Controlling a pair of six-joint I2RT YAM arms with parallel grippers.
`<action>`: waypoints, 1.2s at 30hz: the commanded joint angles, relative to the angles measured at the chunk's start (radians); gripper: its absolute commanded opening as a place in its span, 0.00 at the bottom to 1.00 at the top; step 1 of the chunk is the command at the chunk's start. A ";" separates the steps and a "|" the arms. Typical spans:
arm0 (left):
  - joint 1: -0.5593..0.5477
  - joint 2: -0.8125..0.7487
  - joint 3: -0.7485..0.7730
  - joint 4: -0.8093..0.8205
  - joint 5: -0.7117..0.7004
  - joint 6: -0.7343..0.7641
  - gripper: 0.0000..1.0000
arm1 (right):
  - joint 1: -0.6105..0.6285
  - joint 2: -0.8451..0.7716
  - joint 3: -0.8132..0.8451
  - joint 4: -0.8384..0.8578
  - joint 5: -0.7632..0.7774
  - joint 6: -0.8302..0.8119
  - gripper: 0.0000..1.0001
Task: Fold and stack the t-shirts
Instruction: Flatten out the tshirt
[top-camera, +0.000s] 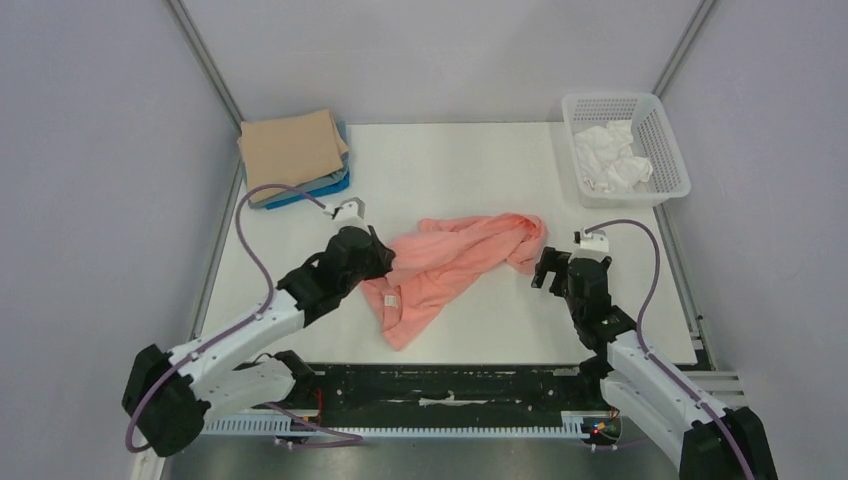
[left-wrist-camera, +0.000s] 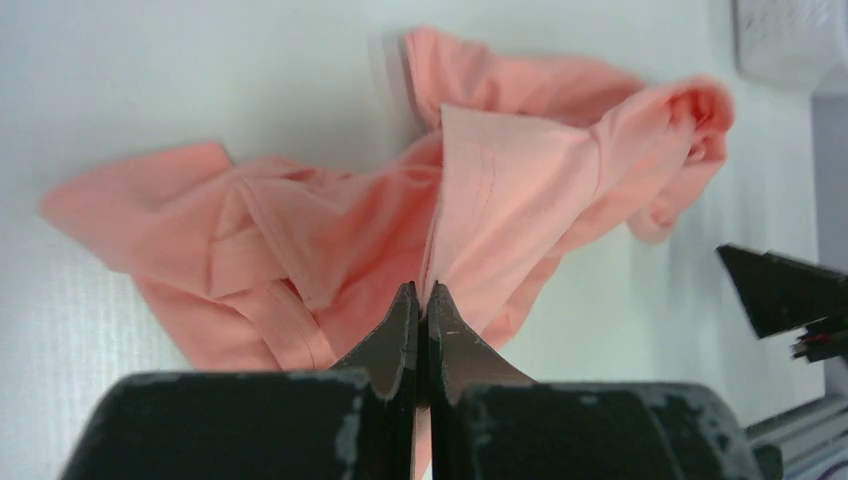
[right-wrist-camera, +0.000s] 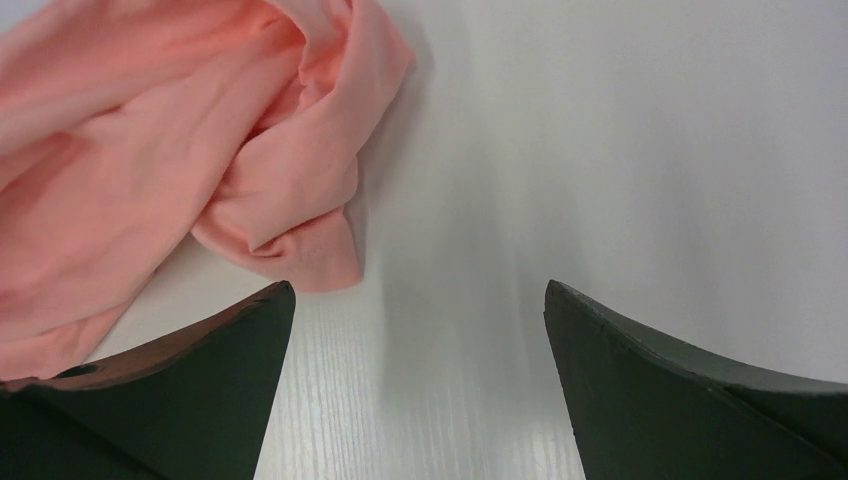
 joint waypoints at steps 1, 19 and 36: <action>-0.003 -0.216 -0.007 -0.124 -0.308 0.007 0.02 | -0.001 0.033 0.056 0.008 -0.072 0.010 0.98; -0.003 -0.490 -0.070 -0.252 -0.504 -0.007 0.02 | -0.001 0.294 0.174 0.239 -0.391 0.084 0.94; -0.002 -0.398 -0.051 -0.219 -0.561 0.010 0.02 | 0.083 0.758 0.449 0.270 -0.193 0.106 0.02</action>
